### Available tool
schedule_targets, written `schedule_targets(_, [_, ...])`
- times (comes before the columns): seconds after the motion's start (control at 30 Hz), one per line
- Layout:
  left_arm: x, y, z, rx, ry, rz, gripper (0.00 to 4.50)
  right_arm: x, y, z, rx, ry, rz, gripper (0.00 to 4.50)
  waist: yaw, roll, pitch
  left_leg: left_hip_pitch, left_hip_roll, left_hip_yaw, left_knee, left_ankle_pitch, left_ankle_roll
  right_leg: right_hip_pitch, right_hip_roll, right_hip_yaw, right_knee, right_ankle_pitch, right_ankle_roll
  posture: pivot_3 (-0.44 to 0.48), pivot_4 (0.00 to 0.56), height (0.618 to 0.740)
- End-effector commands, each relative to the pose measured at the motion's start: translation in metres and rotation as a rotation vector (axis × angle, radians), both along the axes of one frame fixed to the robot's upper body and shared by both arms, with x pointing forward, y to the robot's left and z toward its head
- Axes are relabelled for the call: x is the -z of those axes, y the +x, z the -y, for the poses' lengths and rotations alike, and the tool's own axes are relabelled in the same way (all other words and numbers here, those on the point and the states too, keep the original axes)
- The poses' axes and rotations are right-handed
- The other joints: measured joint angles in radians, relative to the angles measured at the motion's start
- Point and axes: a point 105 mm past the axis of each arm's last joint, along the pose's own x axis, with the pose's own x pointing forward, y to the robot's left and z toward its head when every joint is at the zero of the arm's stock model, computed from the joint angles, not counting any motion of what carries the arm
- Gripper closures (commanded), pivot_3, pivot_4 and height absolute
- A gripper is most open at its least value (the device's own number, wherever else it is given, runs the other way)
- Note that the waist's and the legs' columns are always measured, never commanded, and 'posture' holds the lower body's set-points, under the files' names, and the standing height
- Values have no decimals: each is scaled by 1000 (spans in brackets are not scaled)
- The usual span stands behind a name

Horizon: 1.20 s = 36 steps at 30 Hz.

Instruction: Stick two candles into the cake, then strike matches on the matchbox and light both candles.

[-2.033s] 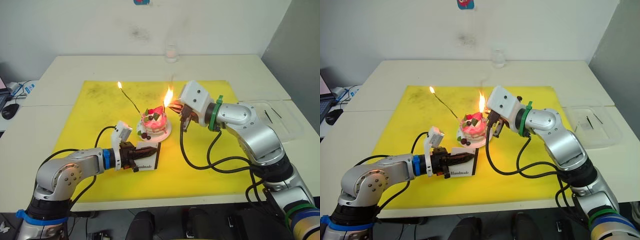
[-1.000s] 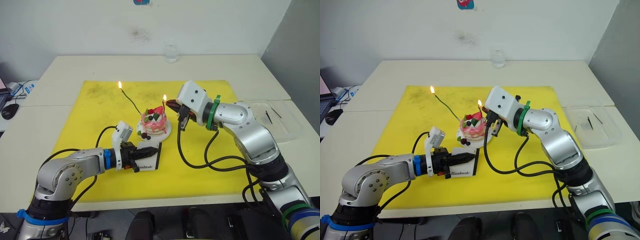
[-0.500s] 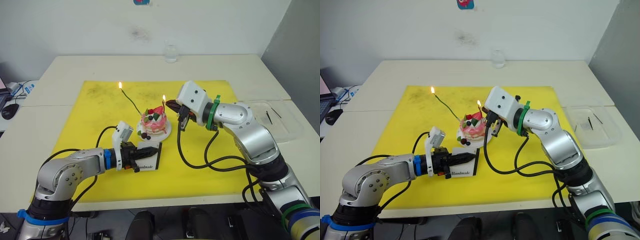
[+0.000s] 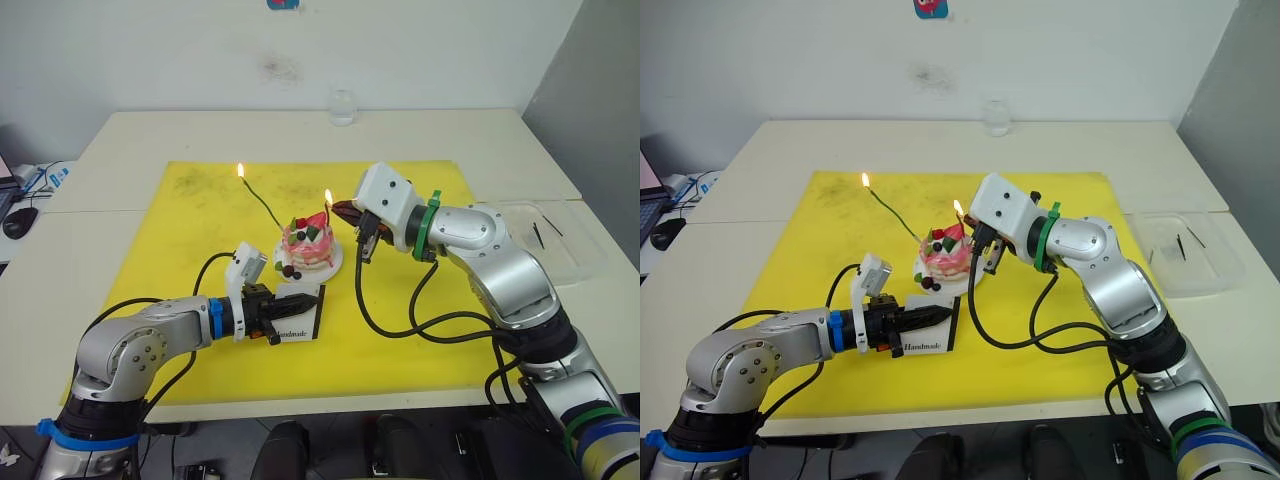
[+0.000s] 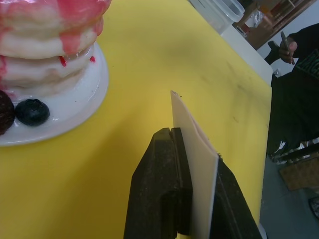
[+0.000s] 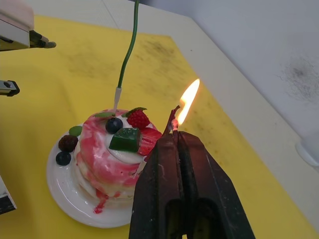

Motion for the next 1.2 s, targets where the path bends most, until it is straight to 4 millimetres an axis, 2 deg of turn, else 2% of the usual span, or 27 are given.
schedule_targets(0.03, [-9,0,5,22,-5,47,4500,-15,-5,0,-10,9,63,4461,0,0,0,0,0,0,0,0,0,0,0,0,0,0,0,0,150,740])
schedule_targets(0.33, [-10,0,6,24,-10,47,4500,-16,-5,7,3,3,65,4461,0,0,0,0,0,0,0,0,0,0,0,0,0,0,0,0,150,740])
schedule_targets(0.63, [-14,-2,8,35,-46,32,4500,-28,-5,62,173,23,63,4461,2,0,0,0,0,0,0,0,0,0,0,0,0,0,0,0,150,740])
schedule_targets(0.77, [-17,-5,14,58,-76,22,4500,-38,0,106,345,41,89,4461,2,0,0,0,0,0,0,0,0,0,0,0,0,0,0,0,150,740])
schedule_targets(0.9, [-21,-7,22,63,-106,20,4500,-29,5,174,580,-24,95,4461,8,0,0,-1,-1,1,0,0,0,0,-1,0,-1,0,0,0,150,740])
schedule_targets(1.0, [-19,-9,30,67,-114,17,4500,-10,4,235,782,-83,74,4461,19,0,0,-1,-1,4,0,0,0,0,-1,1,-1,0,0,0,150,740])
schedule_targets(1.1, [-17,-10,35,58,-123,18,4500,-3,3,267,900,-71,74,4461,17,0,0,0,-1,6,0,0,0,0,0,3,-1,0,0,0,150,740])
schedule_targets(1.2, [-16,-10,38,42,-132,20,4500,4,2,284,969,-2,56,4461,10,0,0,1,0,6,0,0,0,0,1,3,0,0,0,0,150,740])
